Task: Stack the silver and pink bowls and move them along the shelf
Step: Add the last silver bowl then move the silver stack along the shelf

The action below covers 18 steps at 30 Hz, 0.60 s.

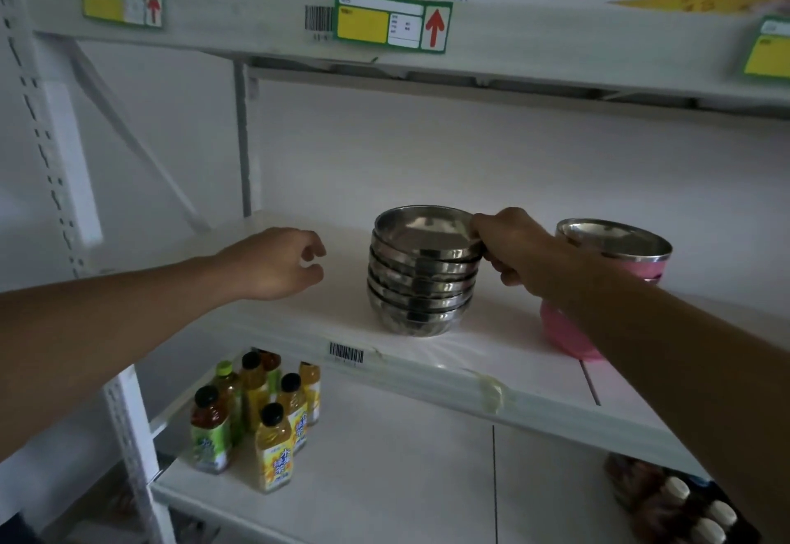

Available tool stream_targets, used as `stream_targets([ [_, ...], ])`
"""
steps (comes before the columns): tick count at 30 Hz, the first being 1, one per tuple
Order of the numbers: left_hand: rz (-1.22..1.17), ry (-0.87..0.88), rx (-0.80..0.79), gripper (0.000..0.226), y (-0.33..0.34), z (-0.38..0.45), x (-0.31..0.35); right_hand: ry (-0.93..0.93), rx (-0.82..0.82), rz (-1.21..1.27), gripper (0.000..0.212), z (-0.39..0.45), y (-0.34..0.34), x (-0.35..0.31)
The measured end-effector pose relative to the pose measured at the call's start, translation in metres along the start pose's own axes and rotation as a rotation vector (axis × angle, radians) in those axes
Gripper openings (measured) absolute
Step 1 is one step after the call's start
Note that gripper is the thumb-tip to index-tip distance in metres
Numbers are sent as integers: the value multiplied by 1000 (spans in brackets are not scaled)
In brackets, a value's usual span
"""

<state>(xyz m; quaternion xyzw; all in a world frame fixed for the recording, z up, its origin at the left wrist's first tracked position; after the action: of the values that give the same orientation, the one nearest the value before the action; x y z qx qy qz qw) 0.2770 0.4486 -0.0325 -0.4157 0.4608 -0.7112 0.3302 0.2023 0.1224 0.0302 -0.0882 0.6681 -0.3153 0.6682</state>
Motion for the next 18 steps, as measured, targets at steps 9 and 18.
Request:
stream_targets([
  [9,-76,71,-17,46,26,13,-1,34,46,-36,55,-13,-7,19],
  [18,-100,88,-196,79,36,-1,16,-107,-57,-216,55,-40,3,76],
])
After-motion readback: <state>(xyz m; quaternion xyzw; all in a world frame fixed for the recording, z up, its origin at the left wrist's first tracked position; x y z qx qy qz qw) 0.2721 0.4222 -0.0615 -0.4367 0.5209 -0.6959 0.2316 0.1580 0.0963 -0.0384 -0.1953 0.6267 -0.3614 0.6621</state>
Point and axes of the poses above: each hand's wrist, its own z-axis towards the middle knuckle, its own y-axis out of the palm, x = y × z, the point moved 1 cm from there along z, towards the middle knuckle
